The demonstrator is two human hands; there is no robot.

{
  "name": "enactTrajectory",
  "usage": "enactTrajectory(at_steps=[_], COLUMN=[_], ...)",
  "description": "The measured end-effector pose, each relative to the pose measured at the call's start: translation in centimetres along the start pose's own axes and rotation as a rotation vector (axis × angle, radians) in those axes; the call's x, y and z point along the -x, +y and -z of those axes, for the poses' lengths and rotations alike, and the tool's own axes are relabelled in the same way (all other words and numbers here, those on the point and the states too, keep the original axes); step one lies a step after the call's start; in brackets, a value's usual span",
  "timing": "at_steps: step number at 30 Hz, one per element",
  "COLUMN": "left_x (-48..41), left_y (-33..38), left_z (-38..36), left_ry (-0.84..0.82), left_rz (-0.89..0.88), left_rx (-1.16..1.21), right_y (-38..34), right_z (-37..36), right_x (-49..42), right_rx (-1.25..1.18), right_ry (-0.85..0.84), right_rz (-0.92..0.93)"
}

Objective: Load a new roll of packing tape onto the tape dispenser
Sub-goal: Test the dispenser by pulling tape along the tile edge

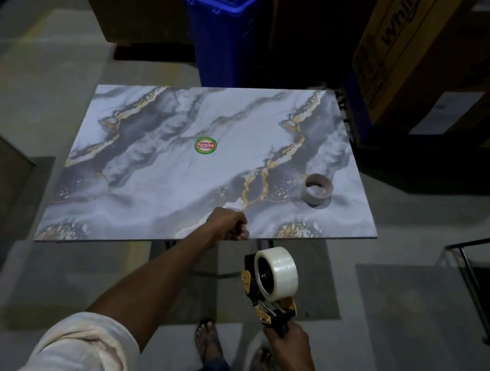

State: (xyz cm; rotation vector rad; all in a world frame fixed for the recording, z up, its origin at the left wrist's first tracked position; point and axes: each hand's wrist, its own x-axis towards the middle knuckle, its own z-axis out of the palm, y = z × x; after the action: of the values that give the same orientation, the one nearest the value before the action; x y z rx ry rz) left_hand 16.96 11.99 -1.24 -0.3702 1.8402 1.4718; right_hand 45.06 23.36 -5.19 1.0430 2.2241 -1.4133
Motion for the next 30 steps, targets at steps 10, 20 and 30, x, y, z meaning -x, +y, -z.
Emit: enactTrajectory(at_steps=[10, 20, 30], left_x=[0.5, 1.2, 1.9], left_y=[-4.3, -6.2, -3.0], left_z=[0.0, 1.7, 2.3], left_ry=[-0.131, -0.487, -0.436], left_rz=[0.077, 0.149, -0.26], left_rx=[-0.084, 0.223, -0.069], right_y=[-1.6, -6.1, -5.9], right_z=[3.2, 6.2, 5.6], right_x=[0.4, -0.2, -1.5], right_rx=[-0.226, -0.962, -1.319], right_ry=[-0.172, -0.584, -0.831], right_rz=[-0.066, -0.34, -0.385])
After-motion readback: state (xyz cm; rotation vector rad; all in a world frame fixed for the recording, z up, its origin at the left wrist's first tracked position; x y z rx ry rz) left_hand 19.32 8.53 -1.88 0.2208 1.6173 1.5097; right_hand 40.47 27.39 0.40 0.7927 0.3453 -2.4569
